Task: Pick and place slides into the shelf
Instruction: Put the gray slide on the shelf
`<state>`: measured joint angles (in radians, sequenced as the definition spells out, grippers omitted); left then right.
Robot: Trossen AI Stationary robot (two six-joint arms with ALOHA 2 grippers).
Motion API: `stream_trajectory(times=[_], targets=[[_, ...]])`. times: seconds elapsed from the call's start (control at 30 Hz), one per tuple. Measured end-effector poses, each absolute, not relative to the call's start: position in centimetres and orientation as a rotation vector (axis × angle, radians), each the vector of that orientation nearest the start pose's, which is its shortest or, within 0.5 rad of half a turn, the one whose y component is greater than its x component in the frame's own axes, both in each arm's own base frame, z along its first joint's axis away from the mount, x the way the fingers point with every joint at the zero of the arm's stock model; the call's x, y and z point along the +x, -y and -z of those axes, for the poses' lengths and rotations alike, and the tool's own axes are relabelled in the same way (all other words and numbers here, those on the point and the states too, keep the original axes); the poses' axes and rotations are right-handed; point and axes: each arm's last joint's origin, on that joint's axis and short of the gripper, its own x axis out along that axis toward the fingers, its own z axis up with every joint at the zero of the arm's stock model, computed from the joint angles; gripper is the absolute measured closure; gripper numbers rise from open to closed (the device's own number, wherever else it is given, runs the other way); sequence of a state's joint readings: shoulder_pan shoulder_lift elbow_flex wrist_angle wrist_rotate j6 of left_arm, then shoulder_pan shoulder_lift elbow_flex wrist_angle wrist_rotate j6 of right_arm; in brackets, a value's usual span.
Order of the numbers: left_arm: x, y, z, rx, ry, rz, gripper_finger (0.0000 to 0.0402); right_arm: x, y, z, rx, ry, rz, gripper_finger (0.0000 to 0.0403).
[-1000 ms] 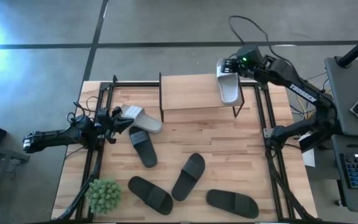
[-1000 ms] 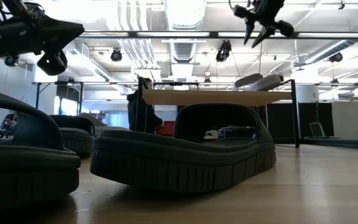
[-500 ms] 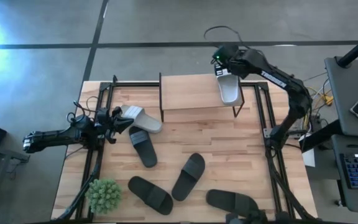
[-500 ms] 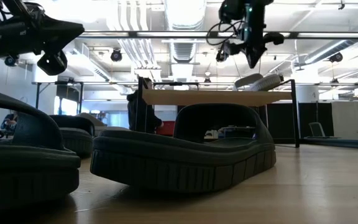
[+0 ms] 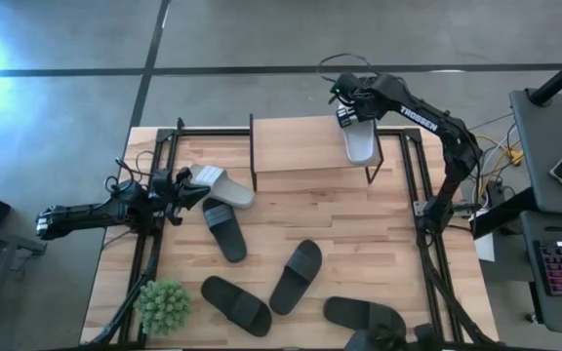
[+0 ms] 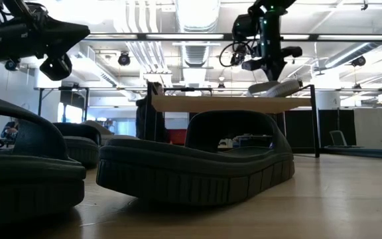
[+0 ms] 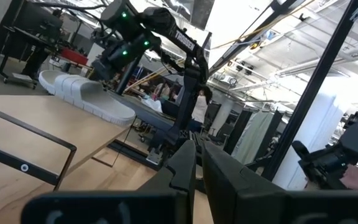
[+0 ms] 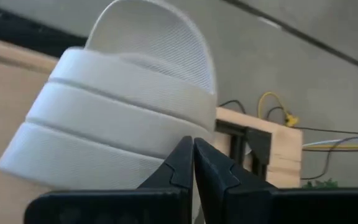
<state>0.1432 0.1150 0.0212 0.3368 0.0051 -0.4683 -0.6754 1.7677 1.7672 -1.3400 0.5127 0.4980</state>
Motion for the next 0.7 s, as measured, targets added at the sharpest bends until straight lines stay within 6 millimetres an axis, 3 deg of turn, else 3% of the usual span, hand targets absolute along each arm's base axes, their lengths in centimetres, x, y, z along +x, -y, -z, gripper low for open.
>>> stream_trajectory(times=[0.27, 0.4, 0.5, 0.57, 0.7], targets=[[10.0, -1.4, -19.4, -0.482, 0.271, -0.074, 0.0388, 26.3, 21.6, -33.1, 0.567, -1.143, 1.095, 0.0394], [10.0, -1.4, -19.4, -0.496, 0.273, -0.059, 0.0388, 25.3, 20.4, -35.4, 0.456, -0.941, 1.441, 0.0394], [9.9, -1.4, -19.6, -0.493, 0.291, -0.046, 0.0388, 24.1, 19.3, -37.8, 0.402, -0.813, 1.493, 0.0394], [9.9, -1.4, -19.8, -0.5, 0.31, -0.039, 0.0388, 23.8, 18.8, -38.9, 0.422, -0.776, 1.385, 0.0394], [9.9, -1.5, -20.0, -0.546, 0.343, -0.071, 0.0388, 25.0, 17.5, -40.4, 0.558, -0.704, 0.943, 0.0394]])
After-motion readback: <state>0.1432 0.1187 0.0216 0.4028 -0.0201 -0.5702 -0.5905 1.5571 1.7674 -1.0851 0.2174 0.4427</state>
